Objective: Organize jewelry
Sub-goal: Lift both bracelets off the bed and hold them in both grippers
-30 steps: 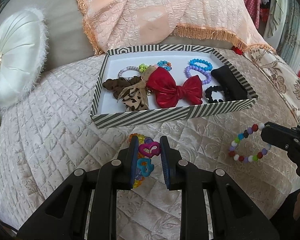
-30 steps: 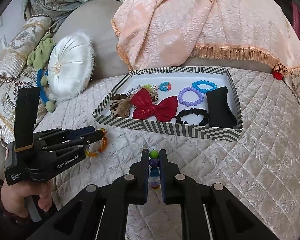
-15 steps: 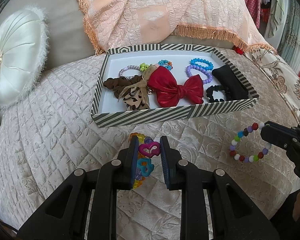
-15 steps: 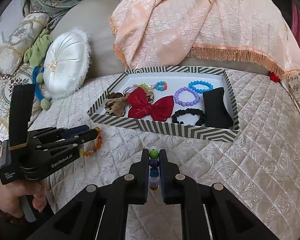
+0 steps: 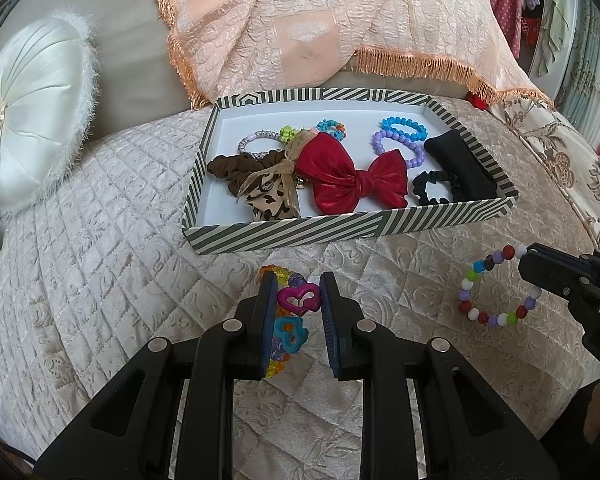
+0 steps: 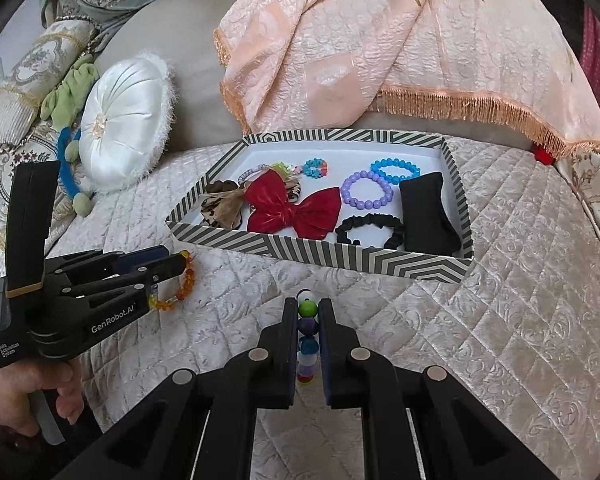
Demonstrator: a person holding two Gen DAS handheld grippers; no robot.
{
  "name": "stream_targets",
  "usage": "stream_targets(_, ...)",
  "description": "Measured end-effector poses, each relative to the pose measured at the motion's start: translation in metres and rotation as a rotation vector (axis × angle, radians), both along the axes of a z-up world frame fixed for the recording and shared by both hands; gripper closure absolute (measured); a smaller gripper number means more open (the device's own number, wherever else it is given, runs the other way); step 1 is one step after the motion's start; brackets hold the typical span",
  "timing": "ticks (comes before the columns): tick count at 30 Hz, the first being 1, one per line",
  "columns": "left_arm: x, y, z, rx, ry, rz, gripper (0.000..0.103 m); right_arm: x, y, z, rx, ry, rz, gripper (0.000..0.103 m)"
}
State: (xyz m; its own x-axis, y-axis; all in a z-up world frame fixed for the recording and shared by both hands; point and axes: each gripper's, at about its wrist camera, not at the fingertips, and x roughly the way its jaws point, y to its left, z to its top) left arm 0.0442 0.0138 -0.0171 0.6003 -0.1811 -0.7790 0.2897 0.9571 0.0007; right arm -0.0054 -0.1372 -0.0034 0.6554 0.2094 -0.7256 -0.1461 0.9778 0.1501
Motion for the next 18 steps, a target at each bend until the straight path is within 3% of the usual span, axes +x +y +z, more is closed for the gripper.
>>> stream_targets(18, -0.0011, 0.0000, -0.0010, 0.004, 0.001, 0.009, 0.083, -0.0001, 0.0018, -0.0003, -0.011, 0.001, 0.002, 0.094)
